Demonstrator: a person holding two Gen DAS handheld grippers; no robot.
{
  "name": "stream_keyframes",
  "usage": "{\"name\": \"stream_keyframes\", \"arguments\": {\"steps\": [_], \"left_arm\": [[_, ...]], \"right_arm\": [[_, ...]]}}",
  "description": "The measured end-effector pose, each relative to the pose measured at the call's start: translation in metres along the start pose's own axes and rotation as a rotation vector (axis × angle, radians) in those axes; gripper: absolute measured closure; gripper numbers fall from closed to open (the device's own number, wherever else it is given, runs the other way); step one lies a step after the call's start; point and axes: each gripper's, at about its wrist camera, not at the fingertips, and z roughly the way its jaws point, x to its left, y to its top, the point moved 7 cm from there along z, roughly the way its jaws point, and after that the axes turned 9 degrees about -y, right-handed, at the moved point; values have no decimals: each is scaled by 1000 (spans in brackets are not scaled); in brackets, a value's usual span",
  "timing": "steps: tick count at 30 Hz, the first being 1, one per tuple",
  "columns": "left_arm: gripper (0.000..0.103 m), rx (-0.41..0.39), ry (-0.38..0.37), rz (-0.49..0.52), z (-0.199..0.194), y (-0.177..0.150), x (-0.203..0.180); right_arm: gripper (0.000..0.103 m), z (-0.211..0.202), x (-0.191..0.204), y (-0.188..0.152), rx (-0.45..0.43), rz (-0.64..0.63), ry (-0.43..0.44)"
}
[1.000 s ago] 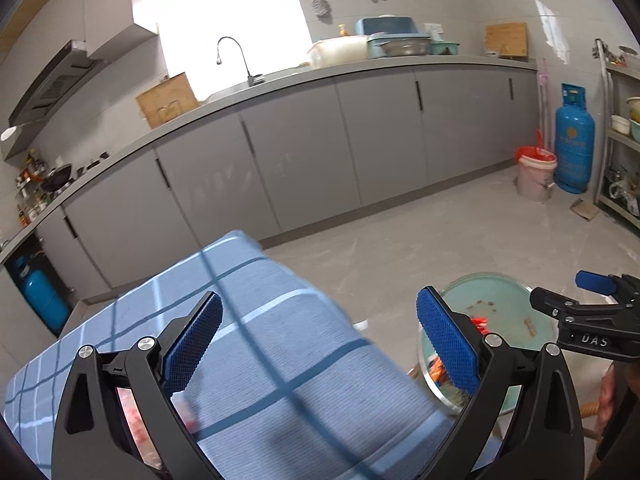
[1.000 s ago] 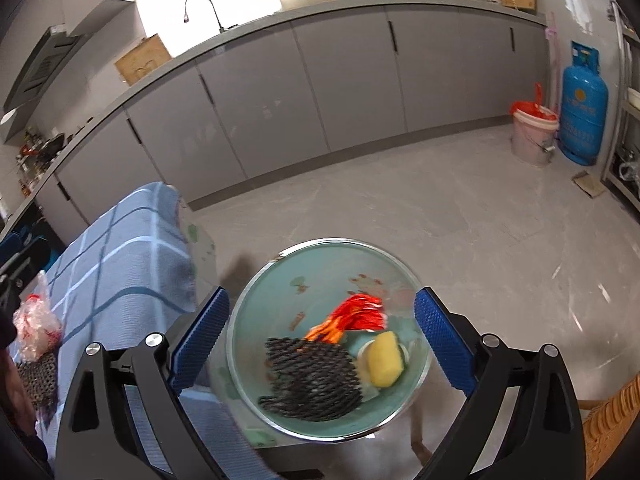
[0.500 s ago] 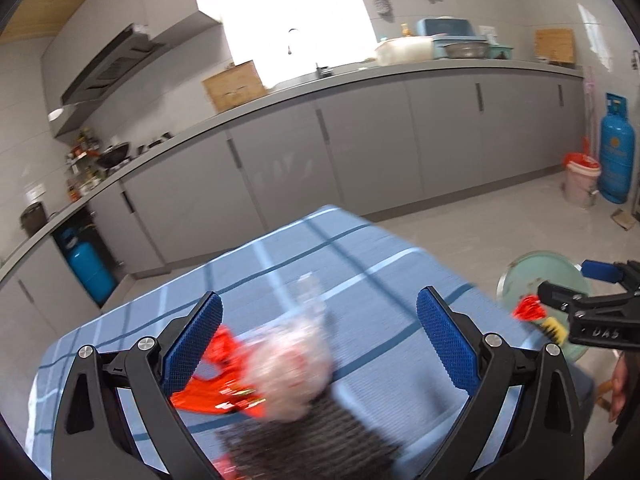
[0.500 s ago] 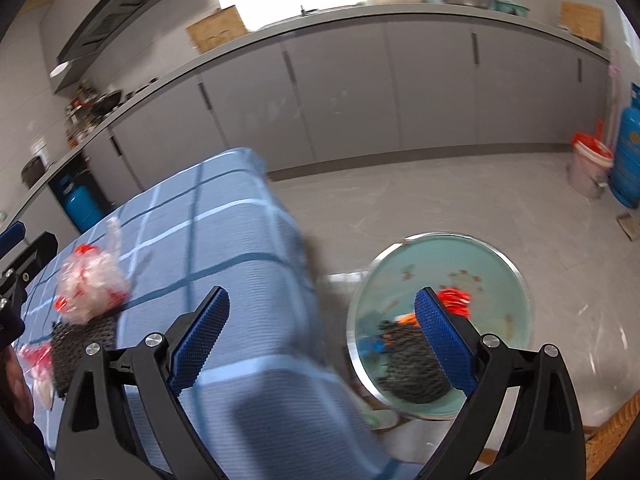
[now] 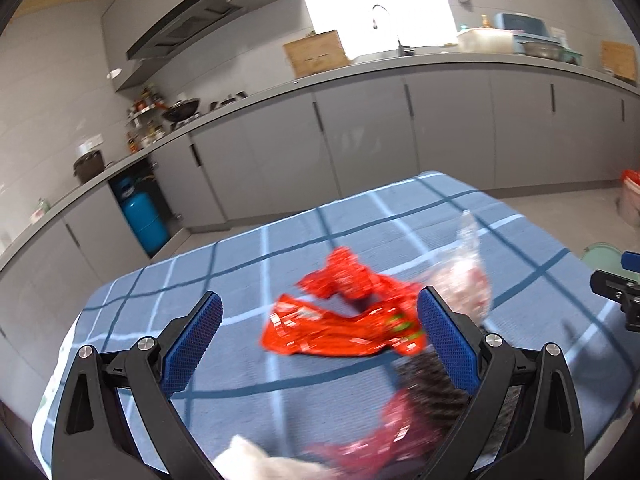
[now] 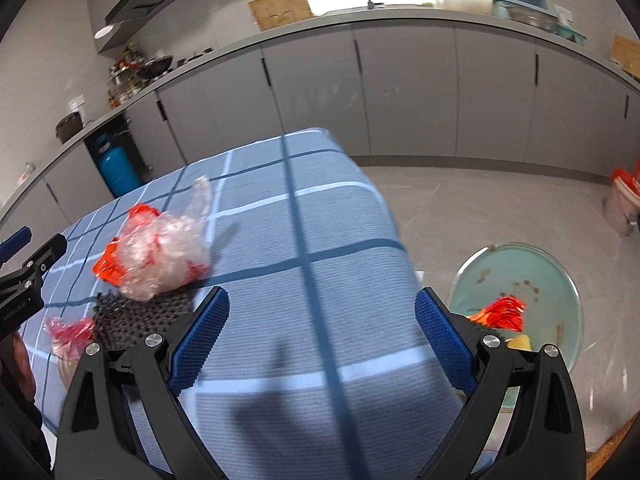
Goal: Collect trash
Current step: 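Move both tools back over the trash on the table, then grasp the white cloth with the left tool while the right tool grasps the second black net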
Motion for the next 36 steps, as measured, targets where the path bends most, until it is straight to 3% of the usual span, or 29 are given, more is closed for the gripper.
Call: {"name": "stream_keyframes", "arguments": {"steps": [8, 13, 16, 22, 26, 36], "left_arm": [[7, 46, 93, -50, -15, -37, 61], [7, 118, 161, -105, -28, -72, 102], [7, 169, 163, -151, -34, -92, 115], [7, 220, 121, -235, -38, -115, 107], [7, 226, 87, -216, -33, -114, 88], [7, 338, 28, -199, -2, -137, 59]], "right_arm": [[10, -7, 47, -8, 7, -67, 58], [10, -11, 70, -17, 14, -104, 87], [10, -13, 85, -23, 21, -126, 108], [10, -20, 112, -35, 18, -197, 131], [10, -23, 120, -40, 11, -236, 126], [9, -14, 122, -50, 37, -237, 130]]}}
